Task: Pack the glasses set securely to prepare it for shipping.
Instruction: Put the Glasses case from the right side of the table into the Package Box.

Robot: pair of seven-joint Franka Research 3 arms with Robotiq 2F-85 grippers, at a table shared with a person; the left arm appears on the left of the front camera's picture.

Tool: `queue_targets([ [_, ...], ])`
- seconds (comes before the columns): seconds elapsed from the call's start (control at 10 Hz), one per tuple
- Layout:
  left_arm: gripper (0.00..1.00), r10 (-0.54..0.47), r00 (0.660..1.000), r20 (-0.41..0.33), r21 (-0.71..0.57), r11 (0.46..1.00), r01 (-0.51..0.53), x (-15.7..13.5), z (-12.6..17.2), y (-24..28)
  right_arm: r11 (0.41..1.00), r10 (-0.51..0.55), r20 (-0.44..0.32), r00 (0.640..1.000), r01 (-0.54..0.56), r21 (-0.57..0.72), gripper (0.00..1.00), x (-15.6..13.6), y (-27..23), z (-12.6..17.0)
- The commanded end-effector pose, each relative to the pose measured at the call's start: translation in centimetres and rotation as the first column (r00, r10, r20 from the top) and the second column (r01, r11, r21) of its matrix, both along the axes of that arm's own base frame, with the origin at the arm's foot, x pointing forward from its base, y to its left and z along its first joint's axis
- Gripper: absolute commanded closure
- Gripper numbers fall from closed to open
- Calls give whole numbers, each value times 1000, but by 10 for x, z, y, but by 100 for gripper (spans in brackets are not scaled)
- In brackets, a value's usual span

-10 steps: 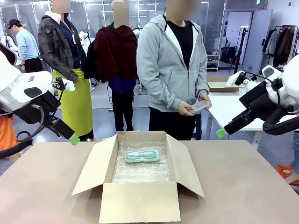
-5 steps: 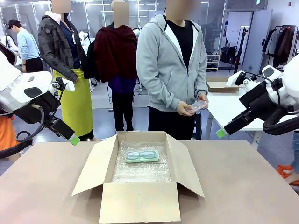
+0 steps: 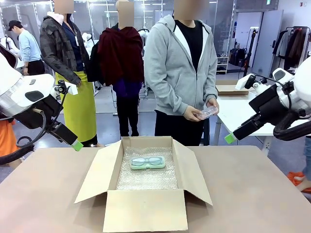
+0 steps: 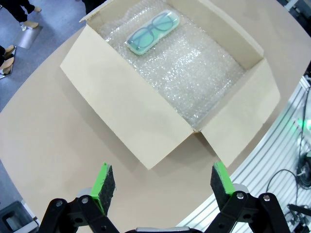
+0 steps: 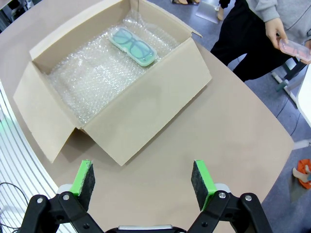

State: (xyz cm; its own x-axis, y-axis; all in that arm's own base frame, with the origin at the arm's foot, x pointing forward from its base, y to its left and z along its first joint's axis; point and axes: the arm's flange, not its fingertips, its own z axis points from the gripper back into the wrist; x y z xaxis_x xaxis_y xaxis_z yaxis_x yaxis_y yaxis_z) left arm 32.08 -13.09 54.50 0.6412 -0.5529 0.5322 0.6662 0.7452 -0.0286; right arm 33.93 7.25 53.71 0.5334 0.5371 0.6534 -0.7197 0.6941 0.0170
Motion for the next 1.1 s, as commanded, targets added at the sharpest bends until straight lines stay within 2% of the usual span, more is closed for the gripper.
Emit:
queue_targets([
  [0.0,0,-4,1000,8,-11,1000,4,1,0,1,1000,-14,2,1000,14,4,0,-1,2,1],
  [1.0,0,-4,1000,8,-11,1000,4,1,0,1,1000,-14,2,1000,14,4,0,-1,2,1],
])
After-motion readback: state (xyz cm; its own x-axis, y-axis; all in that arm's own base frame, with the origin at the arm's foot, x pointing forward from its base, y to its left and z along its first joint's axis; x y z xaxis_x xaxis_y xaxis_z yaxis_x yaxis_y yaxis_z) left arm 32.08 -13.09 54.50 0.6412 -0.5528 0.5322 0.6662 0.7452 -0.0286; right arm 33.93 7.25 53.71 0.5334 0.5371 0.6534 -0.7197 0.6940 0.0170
